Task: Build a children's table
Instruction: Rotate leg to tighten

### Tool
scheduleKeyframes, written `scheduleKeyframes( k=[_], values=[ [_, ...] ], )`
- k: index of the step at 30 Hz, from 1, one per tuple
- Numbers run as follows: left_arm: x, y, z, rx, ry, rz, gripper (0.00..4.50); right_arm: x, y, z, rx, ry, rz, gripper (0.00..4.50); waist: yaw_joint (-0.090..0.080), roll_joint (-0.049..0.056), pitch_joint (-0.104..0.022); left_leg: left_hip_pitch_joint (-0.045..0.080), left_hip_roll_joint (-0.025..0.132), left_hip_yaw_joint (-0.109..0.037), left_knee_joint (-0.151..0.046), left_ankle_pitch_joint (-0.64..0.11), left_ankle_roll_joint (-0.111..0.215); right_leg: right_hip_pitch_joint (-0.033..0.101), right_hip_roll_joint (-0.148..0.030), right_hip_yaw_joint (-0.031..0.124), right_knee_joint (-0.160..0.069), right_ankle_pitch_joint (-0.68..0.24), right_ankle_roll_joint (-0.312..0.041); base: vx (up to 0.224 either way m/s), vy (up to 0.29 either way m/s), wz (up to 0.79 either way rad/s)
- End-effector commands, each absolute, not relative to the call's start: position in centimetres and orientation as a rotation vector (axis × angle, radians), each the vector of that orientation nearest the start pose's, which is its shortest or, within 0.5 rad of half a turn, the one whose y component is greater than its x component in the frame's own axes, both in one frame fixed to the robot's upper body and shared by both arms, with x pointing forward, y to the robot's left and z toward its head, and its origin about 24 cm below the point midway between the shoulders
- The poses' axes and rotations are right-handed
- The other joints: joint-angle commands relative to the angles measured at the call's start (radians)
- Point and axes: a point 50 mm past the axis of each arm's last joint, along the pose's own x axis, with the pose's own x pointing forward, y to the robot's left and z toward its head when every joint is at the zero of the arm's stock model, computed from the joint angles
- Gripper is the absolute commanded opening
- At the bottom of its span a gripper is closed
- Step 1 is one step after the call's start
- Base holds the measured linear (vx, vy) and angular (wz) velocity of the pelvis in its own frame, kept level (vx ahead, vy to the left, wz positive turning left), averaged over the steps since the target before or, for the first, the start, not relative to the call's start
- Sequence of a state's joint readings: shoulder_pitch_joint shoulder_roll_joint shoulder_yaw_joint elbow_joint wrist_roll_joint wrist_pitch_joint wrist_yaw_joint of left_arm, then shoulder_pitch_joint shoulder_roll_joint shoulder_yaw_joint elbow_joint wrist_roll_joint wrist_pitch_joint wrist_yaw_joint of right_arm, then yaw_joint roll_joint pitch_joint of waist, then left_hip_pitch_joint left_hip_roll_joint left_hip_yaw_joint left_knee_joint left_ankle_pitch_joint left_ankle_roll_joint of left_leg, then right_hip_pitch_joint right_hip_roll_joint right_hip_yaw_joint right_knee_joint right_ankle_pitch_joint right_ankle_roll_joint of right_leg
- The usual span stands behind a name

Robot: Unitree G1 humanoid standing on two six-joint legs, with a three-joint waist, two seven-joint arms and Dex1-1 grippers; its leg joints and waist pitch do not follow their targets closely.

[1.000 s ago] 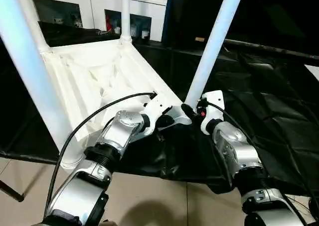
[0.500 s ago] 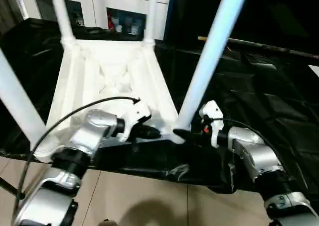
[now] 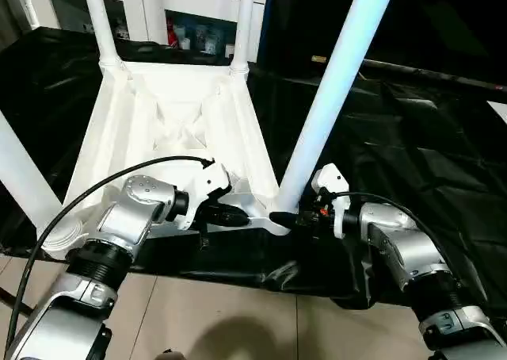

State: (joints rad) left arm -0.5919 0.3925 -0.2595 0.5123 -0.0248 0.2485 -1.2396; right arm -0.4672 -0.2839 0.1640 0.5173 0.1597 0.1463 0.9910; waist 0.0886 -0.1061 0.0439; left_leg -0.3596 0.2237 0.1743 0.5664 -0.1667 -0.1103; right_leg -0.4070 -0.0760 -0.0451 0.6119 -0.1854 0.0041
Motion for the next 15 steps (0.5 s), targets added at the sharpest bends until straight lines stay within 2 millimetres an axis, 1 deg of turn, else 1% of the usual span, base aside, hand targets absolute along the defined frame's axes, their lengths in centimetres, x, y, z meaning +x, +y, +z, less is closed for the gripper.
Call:
scheduleKeyframes(
  k=[1,5,8,9,10,12,13,14,15],
  values=[
    [31.1,13.0,6.2,0.262,0.460,-1.375,0.00,30.7,-13.4,3.7,-0.074,0.330,1.080,2.72,0.000,0.001,-0.054,0.005,0.007,0.010,-0.060,-0.191,0.025,0.046,-0.050,0.032,-0.066,-0.191,-0.186,0.000,0.000,0.00],
    [31.4,12.6,6.0,0.263,0.446,-1.332,0.00,30.6,-13.3,3.5,-0.054,0.324,1.049,2.72,0.000,0.000,-0.054,0.005,0.007,0.010,-0.059,-0.189,0.024,0.046,-0.050,0.032,-0.066,-0.194,-0.183,0.000,0.000,0.00],
    [32.2,11.5,5.6,0.268,0.434,-1.249,0.00,31.2,-13.0,2.6,-0.054,0.332,0.896,2.71,-0.001,0.000,-0.051,0.006,0.006,0.011,-0.061,-0.209,0.014,0.042,-0.050,0.033,-0.071,-0.236,-0.172,0.000,0.000,0.00],
    [32.4,11.1,5.5,0.271,0.432,-1.221,0.00,31.4,-12.8,2.3,-0.049,0.336,0.842,2.70,-0.002,-0.001,-0.050,0.008,0.005,0.010,-0.062,-0.224,0.001,0.040,-0.052,0.033,-0.076,-0.280,-0.160,0.000,0.000,0.00],
    [32.7,10.7,5.3,0.276,0.430,-1.186,0.00,31.6,-12.6,2.1,-0.033,0.342,0.788,2.70,-0.004,-0.002,-0.050,0.007,0.003,0.009,-0.063,-0.239,-0.009,0.040,-0.052,0.033,-0.081,-0.324,-0.145,0.000,0.000,0.00],
    [33.2,9.9,5.1,0.286,0.427,-1.136,0.00,31.9,-12.2,1.8,-0.012,0.348,0.711,2.70,-0.004,-0.001,-0.050,0.007,0.004,0.007,-0.063,-0.248,-0.013,0.039,-0.053,0.033,-0.084,-0.345,-0.131,0.000,0.000,0.00],
    [33.4,9.3,5.0,0.282,0.424,-1.106,0.00,32.1,-11.9,1.7,-0.014,0.350,0.668,2.70,-0.003,0.004,-0.050,0.009,0.004,0.006,-0.064,-0.255,-0.013,0.037,-0.054,0.034,-0.085,-0.349,-0.129,0.000,0.000,0.00],
    [33.5,8.9,4.9,0.278,0.423,-1.089,0.00,32.2,-11.7,1.6,-0.019,0.350,0.642,2.70,-0.006,0.001,-0.049,0.010,0.003,0.007,-0.064,-0.265,-0.015,0.034,-0.052,0.034,-0.087,-0.361,-0.123,0.000,0.000,0.00],
    [34.0,7.8,4.8,0.274,0.418,-1.033,0.00,32.5,-11.0,1.4,-0.008,0.360,0.564,2.70,-0.005,0.002,-0.049,0.010,0.002,0.006,-0.065,-0.270,-0.018,0.034,-0.053,0.033,-0.088,-0.375,-0.117,0.000,0.000,0.00]
  ],
)
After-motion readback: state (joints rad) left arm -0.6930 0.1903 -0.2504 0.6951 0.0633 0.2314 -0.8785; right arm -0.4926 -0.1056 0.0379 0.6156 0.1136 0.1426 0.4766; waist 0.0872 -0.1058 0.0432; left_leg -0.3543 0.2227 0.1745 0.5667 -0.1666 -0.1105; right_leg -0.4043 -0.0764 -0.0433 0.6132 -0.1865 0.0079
